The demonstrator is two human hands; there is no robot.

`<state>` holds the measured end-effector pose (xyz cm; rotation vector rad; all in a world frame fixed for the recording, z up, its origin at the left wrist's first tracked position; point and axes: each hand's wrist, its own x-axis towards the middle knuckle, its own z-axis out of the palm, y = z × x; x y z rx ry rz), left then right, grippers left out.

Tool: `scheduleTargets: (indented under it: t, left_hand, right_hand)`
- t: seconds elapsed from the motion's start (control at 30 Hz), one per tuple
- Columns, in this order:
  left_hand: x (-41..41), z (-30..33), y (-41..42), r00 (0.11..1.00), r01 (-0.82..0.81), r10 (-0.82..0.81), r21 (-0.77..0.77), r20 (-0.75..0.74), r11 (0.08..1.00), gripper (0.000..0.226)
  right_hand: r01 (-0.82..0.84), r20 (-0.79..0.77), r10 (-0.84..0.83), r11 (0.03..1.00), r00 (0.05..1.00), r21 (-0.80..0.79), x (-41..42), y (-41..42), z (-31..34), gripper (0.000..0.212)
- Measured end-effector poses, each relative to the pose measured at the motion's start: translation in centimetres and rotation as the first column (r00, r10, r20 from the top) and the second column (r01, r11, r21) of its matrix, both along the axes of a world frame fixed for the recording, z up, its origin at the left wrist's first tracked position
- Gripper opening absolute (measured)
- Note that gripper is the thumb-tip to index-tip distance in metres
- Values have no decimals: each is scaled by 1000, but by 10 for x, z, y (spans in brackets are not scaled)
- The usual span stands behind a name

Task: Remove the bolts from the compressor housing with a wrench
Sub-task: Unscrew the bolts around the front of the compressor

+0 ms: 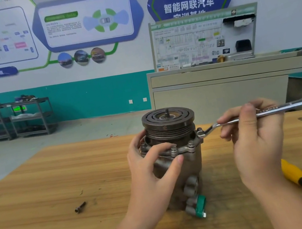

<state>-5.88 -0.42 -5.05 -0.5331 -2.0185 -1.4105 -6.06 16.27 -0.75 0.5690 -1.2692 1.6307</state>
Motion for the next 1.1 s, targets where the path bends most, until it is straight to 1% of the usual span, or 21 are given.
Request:
scheduleTargets:
  t: [0.03, 0.1, 0.27, 0.33, 0.4, 0.5, 0.6, 0.67, 0.7, 0.77, 0.83, 0.9, 0.93, 1.0, 1.03, 1.07, 1.1]
  left_hand:
    - [0, 0, 0, 1000, -2, 2, -5, 0, 1000, 33]
    - [-2, -1, -2, 1000, -7, 6, -18, -4, 1000, 32]
    - [-2, -2, -3, 999, -20, 19, -38, -31, 999, 30]
    - [-2, -2, -3, 999, -24, 22, -46, -37, 999, 29]
    - [-2, -3, -3, 999, -25, 23, -48, -44, 999, 28]
    - [-3, -3, -3, 999, -31, 28, -57, -46, 998, 30]
    - [-2, -2, -2, 998, -37, 35, -57, -50, 998, 31]
    - [-2, -2, -2, 997, -40, 36, -59, -65, 997, 29]
    - [-2, -3, -2, 997, -42, 37, -60, -75, 997, 26]
    - [-2, -4, -1, 994, -53, 48, -56, -97, 997, 22]
    - [-2, -5, 1, 990, -78, 72, -41, -121, 996, 27]
    - [-1, -7, 3, 989, -82, 78, -32, -124, 996, 30]
    - [0, -8, 4, 990, -77, 72, -39, -124, 996, 32]
    - [-1, -11, 4, 986, -89, 77, -72, -146, 993, 41]
    - [-3, -13, 4, 984, -101, 88, -79, -155, 992, 45]
    - [-4, -14, 4, 983, -107, 94, -77, -155, 991, 46]
    - [-6, -15, 3, 984, -108, 96, -71, -153, 992, 47]
  right_hand:
    - [61, -55, -58, 997, 997, 49, 3, -5, -2, 7]
    - [132, -149, -117, 987, 982, 91, 7, -12, -6, 6]
    - [192, -295, -134, 965, 946, 180, 9, -18, -12, 5]
    - [215, -320, -143, 955, 936, 203, 8, -18, -13, 4]
    - [245, -327, -167, 946, 930, 213, 6, -18, -13, 11]
    - [266, -327, -189, 941, 926, 209, 4, -16, -13, 15]
    - [260, -333, -179, 940, 926, 219, 4, -15, -15, 15]
    - [260, -340, -165, 931, 926, 256, 4, -17, -18, 13]
    - [264, -341, -162, 924, 926, 277, 4, -18, -20, 18]
    - [292, -358, -170, 900, 918, 324, 5, -20, -21, 27]
    - [389, -425, -219, 844, 878, 368, 6, -23, -21, 30]
    - [426, -451, -233, 814, 862, 394, 6, -26, -23, 31]
    - [405, -433, -226, 830, 872, 383, 6, -29, -24, 30]
    - [302, -371, -184, 908, 910, 290, 6, -33, -24, 25]
    - [252, -324, -178, 947, 929, 201, 6, -34, -22, 22]
    - [207, -245, -182, 975, 952, 84, 7, -33, -19, 20]
    - [161, -123, -166, 986, 978, -52, 4, -32, -15, 20]
